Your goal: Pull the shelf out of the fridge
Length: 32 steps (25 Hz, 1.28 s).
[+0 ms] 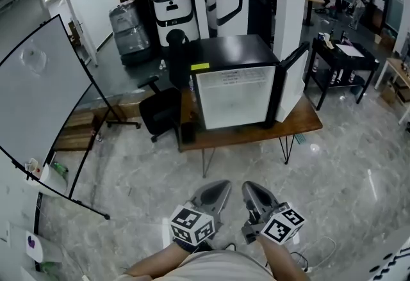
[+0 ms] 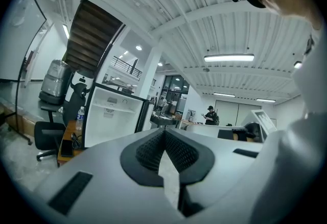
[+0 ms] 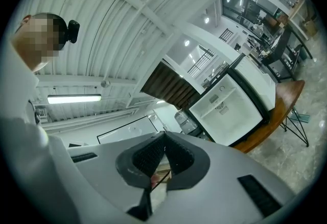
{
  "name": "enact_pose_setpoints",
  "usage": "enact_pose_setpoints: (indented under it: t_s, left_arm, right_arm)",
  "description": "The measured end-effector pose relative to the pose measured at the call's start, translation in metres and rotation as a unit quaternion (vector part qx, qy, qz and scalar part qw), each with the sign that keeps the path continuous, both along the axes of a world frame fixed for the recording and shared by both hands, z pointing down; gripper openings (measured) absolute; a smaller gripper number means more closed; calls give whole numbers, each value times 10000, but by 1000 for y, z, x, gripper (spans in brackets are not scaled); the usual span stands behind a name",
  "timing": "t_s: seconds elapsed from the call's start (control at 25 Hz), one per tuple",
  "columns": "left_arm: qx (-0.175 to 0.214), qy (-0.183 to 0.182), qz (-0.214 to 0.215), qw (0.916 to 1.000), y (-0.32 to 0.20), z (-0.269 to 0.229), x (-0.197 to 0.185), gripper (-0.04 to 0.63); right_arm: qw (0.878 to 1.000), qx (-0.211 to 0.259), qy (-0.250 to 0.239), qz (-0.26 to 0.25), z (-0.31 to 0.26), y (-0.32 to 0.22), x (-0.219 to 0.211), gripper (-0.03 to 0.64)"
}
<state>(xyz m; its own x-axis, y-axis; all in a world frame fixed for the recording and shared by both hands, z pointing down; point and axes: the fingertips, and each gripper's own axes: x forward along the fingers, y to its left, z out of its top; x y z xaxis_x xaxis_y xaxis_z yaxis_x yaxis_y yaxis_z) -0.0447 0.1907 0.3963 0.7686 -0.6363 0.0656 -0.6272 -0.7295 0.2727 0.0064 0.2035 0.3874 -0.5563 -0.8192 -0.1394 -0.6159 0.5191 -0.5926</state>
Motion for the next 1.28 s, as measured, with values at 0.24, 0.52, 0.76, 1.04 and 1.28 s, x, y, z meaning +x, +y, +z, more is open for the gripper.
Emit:
enact_pose_setpoints:
  t_s: [0.24,0.52,0.76,1.04,1.28]
  left_arm:
    - [-55,-15,-32,10000,-14,2,15,6]
    - [-125,52,-22,9999,-54,7,25,6]
    - [-194,175,94,9996,-112,13,31,6]
    - [-205,186,263,9993,-206,18,33,6]
    - [61,-3,347,9994,-275,16,30,6]
  right_arm:
    - [9998,-37,-185,-3,2,-14,16,21]
    - [9996,-167,-208,103,11,-51,30,21]
    - [9993,-253,-112,263,16,-105,37,21]
    - [9981,-369,-207,447,21,-201,37,21]
    - [9974,-384,-153,596,23,-274,31,21]
